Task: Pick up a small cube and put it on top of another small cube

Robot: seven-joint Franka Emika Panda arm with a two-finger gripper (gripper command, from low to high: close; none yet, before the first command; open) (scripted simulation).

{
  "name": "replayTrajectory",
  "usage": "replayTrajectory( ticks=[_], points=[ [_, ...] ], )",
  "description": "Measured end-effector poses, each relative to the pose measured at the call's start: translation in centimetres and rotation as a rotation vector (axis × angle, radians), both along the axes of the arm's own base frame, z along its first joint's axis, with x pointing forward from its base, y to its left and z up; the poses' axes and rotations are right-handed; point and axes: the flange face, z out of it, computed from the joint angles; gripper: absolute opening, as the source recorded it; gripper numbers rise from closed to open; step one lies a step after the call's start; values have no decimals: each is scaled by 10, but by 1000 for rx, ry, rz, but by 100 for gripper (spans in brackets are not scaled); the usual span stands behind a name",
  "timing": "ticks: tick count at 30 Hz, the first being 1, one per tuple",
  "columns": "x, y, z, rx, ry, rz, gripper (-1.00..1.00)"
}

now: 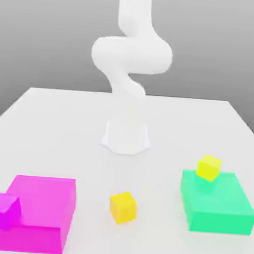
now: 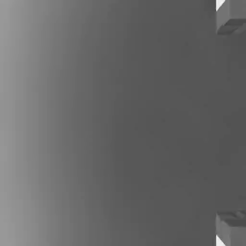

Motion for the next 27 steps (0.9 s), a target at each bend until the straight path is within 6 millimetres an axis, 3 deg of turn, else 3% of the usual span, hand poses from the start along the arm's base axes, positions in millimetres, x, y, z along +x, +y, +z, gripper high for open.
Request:
replayTrajectory(
  ticks=[4, 9, 13, 18, 26, 27],
  points=[
    [41, 1, -99, -43, 146, 73, 0],
    [57, 3, -224, -89, 323, 169, 0],
    [44, 5, -325, -122, 472, 256, 0],
    [-10, 6, -445, -157, 672, 382, 0],
    [-23, 5, -525, -162, 710, 406, 0],
    [-24, 5, -529, -162, 710, 406, -100]
  ],
)
